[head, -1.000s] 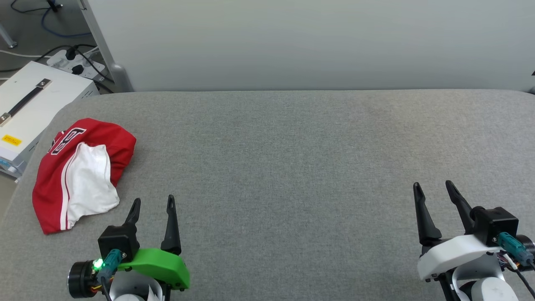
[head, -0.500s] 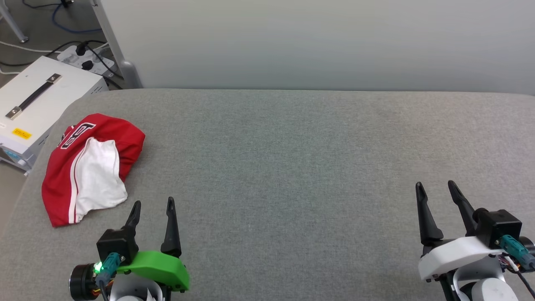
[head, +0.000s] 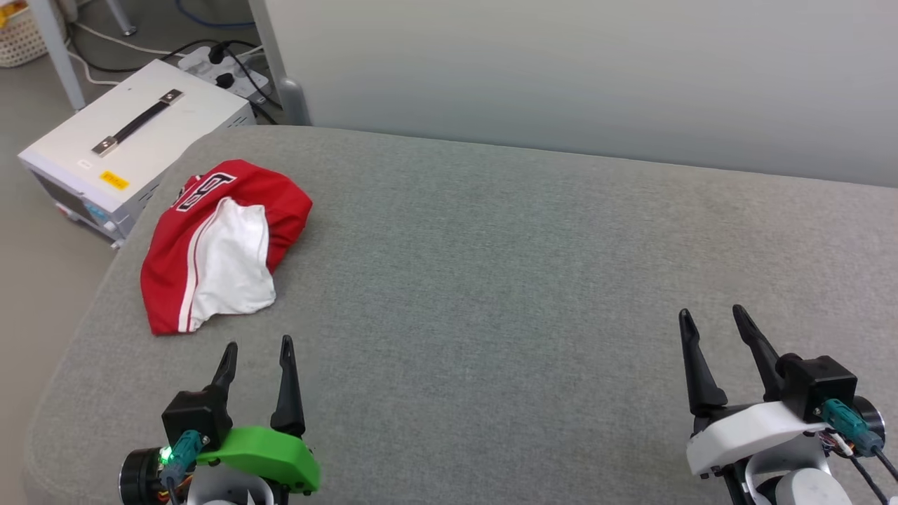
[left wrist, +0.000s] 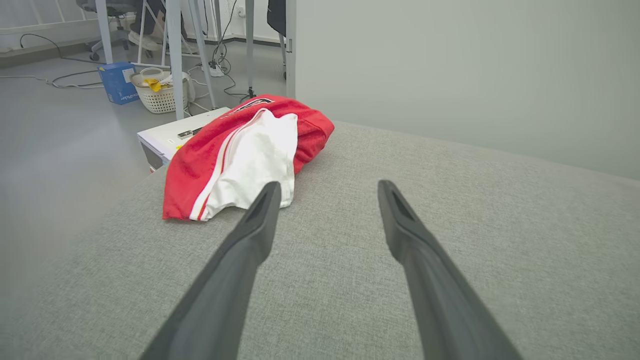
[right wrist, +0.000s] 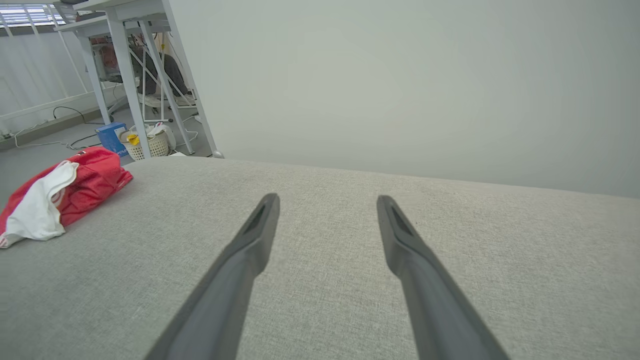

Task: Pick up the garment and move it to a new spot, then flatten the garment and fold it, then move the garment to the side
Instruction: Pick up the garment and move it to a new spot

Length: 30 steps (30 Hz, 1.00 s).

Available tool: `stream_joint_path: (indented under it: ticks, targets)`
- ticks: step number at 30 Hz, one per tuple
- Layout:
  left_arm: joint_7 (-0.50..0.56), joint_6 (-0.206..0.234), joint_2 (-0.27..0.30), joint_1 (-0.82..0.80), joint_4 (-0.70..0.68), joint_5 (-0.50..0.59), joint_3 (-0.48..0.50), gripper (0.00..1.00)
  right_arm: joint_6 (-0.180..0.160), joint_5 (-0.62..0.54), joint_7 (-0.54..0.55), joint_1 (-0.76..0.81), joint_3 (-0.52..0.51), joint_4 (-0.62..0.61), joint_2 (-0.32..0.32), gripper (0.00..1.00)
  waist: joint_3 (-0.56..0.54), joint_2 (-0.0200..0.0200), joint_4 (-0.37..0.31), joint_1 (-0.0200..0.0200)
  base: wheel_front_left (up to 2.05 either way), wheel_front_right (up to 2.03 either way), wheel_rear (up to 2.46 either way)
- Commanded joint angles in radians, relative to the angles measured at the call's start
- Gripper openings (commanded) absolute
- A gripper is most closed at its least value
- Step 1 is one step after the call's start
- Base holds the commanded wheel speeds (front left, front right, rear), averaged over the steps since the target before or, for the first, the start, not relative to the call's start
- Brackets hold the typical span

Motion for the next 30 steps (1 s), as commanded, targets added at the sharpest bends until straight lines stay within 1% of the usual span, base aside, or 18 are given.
stream_joint_path:
  ticks: [1,9,17,27,30]
  targets:
    - [-0.01,-0.006,-0.004,0.014,0.006,-0.008,-0.002,1.0,-0.001,0.005,-0.012,-0.008,0.008,0.006,-0.001,1.0,-0.004,0.0093,0.054,0.0,0.0,0.0,0.0]
    - [-0.026,-0.015,-0.004,0.026,0.02,-0.007,0.006,1.0,-0.001,0.032,-0.028,-0.002,0.042,0.016,-0.001,1.0,-0.02,0.01,0.149,0.0,0.0,0.0,0.0]
    - [-0.043,-0.024,-0.004,0.031,0.033,-0.021,0.01,1.0,-0.001,0.052,-0.045,0.0,0.062,0.031,-0.001,1.0,-0.022,0.0108,0.225,0.0,0.0,0.0,0.0]
    - [-0.064,-0.028,-0.005,0.035,0.037,-0.041,0.005,1.0,-0.001,0.065,-0.065,-0.012,0.068,0.042,-0.001,1.0,-0.013,0.0117,0.279,0.0,0.0,0.0,0.0]
    - [-0.069,-0.036,-0.005,0.034,0.04,-0.035,0.001,1.0,-0.001,0.073,-0.071,-0.011,0.071,0.046,-0.001,1.0,-0.014,0.012,0.287,0.0,0.0,0.0,0.0]
